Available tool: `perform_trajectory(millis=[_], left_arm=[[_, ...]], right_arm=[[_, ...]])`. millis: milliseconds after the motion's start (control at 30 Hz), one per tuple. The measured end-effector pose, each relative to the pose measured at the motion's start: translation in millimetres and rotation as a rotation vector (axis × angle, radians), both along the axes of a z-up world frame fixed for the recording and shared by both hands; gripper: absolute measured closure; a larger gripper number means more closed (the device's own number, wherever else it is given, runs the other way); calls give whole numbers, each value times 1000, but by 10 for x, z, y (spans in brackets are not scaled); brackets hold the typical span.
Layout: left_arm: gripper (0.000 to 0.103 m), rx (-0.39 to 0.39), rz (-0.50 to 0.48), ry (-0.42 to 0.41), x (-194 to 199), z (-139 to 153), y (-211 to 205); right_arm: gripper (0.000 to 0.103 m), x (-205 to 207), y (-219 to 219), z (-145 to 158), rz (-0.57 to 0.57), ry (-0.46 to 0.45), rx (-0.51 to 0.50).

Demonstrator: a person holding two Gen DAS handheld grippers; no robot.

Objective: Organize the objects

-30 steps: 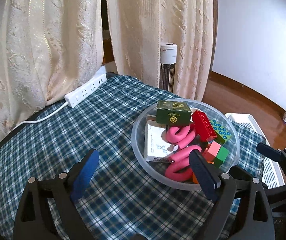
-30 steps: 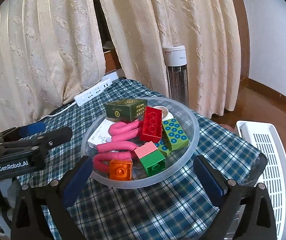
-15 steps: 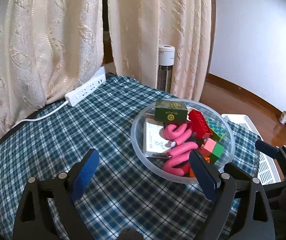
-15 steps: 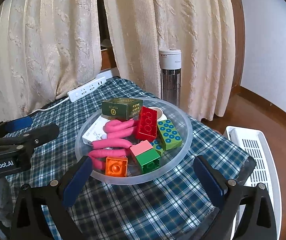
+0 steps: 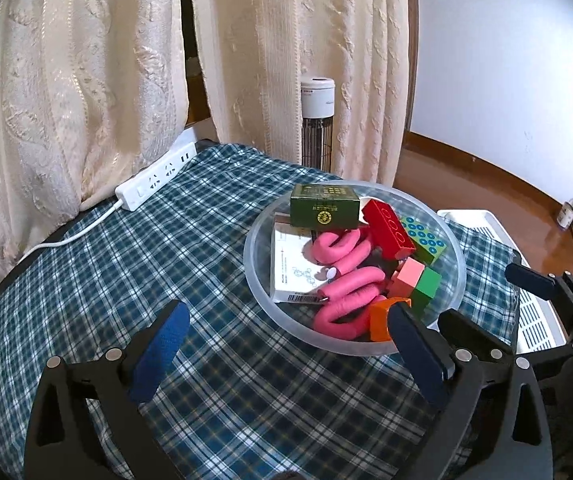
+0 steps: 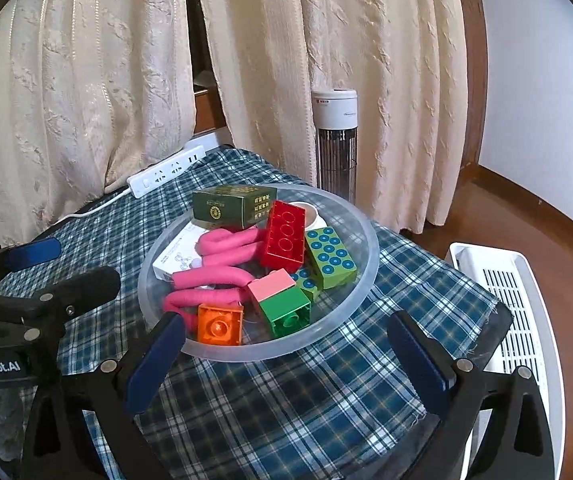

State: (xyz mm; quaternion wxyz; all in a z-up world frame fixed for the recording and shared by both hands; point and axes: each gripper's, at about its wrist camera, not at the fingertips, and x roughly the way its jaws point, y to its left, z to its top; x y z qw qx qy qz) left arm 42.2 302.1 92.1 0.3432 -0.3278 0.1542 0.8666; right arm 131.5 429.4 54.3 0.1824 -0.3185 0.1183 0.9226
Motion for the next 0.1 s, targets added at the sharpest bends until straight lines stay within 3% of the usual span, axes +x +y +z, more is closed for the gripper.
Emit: perform_trajectory(millis=[100], left_arm=[[3, -5, -2, 1, 6, -2, 1]], right_arm=[[1, -1, 4, -7, 3, -3, -2]])
